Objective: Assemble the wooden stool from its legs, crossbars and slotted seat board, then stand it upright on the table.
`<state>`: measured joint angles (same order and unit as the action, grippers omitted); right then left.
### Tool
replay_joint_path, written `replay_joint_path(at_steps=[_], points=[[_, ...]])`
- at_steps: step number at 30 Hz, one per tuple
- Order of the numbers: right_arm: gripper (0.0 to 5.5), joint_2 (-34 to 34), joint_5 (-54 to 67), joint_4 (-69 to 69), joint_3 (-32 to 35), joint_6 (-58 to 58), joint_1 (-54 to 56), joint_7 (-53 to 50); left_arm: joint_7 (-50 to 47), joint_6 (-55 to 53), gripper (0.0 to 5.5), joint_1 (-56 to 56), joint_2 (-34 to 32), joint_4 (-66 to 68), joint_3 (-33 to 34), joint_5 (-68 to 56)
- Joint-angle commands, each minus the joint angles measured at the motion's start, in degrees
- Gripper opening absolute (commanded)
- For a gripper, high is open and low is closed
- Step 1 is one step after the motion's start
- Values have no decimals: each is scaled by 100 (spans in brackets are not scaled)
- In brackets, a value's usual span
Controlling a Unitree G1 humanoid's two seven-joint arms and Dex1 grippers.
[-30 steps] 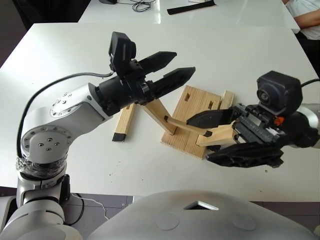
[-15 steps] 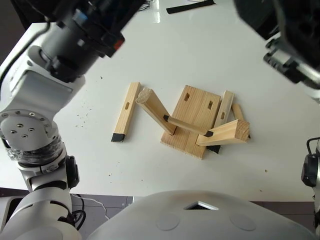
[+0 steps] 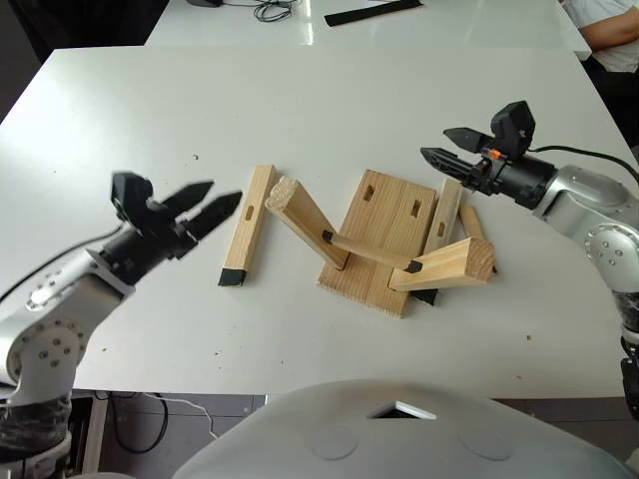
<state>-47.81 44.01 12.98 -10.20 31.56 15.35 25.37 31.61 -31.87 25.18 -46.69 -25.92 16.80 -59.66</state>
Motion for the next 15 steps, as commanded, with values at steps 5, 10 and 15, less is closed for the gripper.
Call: replay_joint_path(at_steps=[5,10,15], points=[[154,-146,-2457,-993,-1337,-1067,-82,1839,794,409,280,539,217,-788,-1981,2128],[75,199,-2957,-1562,-1325,-1368,450,2475,189,143,199,-87,901,-1181,-2344,2209],[1,165,-3426,-1685,-1257,-1504,463,2766,-22,17,119,-300,1110,-1237,-2447,2324]])
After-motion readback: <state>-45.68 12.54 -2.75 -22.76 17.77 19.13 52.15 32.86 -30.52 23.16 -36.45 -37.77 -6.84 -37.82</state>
